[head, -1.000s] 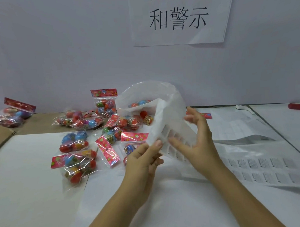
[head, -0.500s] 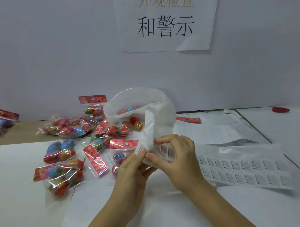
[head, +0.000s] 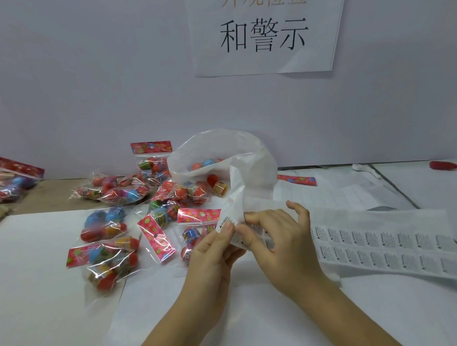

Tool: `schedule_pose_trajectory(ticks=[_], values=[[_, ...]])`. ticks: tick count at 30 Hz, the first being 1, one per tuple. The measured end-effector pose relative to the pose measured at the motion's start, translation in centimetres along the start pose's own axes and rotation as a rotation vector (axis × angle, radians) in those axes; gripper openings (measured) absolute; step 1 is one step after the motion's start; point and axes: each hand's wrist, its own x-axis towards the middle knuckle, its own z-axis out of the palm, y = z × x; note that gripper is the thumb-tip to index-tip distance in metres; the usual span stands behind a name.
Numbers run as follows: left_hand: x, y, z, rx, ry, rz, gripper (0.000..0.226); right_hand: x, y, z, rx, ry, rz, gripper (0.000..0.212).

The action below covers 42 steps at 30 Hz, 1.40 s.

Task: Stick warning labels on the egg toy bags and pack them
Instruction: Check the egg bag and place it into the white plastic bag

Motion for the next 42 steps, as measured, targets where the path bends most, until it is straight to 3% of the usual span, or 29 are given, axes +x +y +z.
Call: schedule_pose_trajectory(ticks=[6,11,14,22,24,34,39,42], values=[[0.0,0.1,0.1,-0.103,-0.006,-0.04,0.032,0.1,-0.2,-0.1,0.036,0.006,0.026,0.024],[-0.3,0.1,0.3,-0.04,0.009,-0.03,0.034,-0.1,-1.0,0.1,0.221,0.018,0.225,0.043],[-0.6,-0.1,0.6,-0.053,-0.02,-0.046,0.031,-0.1,-1.0,0.1,0.33,0.015,0.33,0.039],[-1.2,-0.2,1.3,0.069,0.01,0.047,0.032,-0.4,-1.6,0.7,0.253,0.162,0.18,0.027],[-1.3,-0.3,1.3,0.099,0.004,0.062,0.024,-0.5,-1.4,0.7,0.267,0.161,0.201,0.026],[-1.3,0.2,1.3,0.018,0.005,0.057,0.029,-0.3,-1.3,0.4,0.352,0.148,0.251,0.013],[-1.1,0.6,1.3,-0.037,0.022,0.041,0.034,0.0,-1.0,0.3,0.333,0.134,0.241,0.023],[-1.1,0.6,1.3,-0.036,0.016,0.041,0.036,0.0,-1.2,0.1,0.357,0.133,0.229,0.011]])
